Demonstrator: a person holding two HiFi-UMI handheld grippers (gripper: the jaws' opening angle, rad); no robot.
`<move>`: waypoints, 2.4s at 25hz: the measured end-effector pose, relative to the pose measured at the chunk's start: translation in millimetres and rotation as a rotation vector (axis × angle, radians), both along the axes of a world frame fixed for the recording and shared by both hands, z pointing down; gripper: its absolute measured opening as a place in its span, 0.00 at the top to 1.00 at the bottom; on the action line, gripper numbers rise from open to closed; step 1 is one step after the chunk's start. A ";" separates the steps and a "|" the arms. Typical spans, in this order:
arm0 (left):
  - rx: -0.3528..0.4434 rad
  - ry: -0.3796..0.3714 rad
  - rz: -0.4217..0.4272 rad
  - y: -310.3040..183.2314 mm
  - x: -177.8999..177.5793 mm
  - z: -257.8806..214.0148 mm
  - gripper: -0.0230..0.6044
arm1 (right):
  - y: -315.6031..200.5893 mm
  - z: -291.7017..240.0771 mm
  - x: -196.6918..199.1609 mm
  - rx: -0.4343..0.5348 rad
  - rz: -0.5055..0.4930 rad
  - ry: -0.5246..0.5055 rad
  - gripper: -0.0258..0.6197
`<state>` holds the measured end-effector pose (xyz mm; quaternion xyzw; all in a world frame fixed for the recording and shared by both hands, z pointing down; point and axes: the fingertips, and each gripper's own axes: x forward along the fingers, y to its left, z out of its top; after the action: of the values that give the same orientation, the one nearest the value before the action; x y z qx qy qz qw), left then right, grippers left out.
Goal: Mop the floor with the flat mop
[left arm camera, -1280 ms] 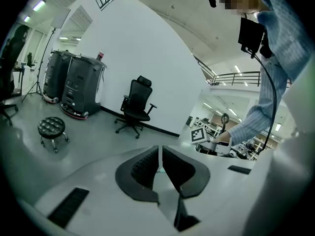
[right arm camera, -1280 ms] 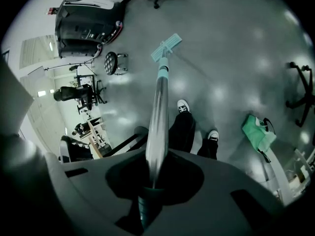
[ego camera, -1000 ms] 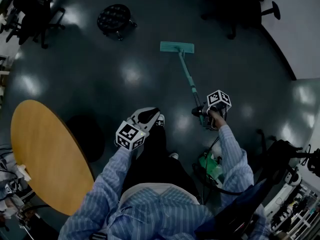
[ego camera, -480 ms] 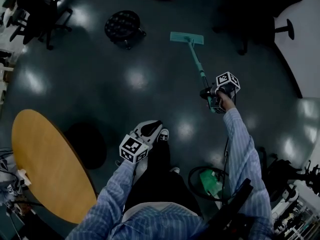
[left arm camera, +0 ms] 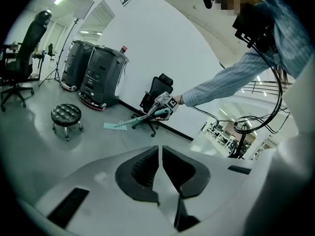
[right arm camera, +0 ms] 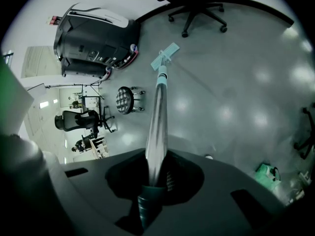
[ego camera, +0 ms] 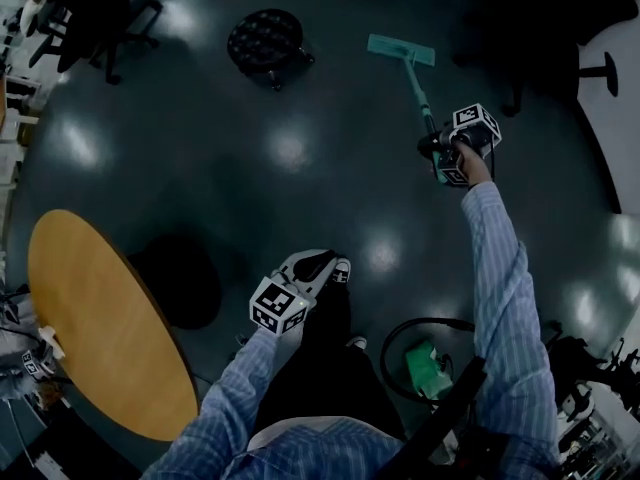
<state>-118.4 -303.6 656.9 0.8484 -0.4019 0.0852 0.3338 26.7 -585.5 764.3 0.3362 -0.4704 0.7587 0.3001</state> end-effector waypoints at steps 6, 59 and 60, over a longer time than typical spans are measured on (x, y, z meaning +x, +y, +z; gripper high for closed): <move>-0.009 -0.002 -0.055 7.7 -17.5 5.0 0.92 | -8.7 1.8 -7.2 0.020 0.005 0.009 0.87; 0.192 -0.002 0.076 326.0 141.6 -118.2 0.92 | 697.4 -62.1 171.6 -0.128 0.058 -0.080 0.87; 0.197 0.001 0.070 336.3 146.0 -120.3 0.92 | 710.8 -63.1 175.1 -0.130 0.054 -0.081 0.87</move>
<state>27.5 32.7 536.6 0.8908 -0.3782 0.0564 0.2457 201.8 125.3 701.1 0.2977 -0.4227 0.8083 0.2816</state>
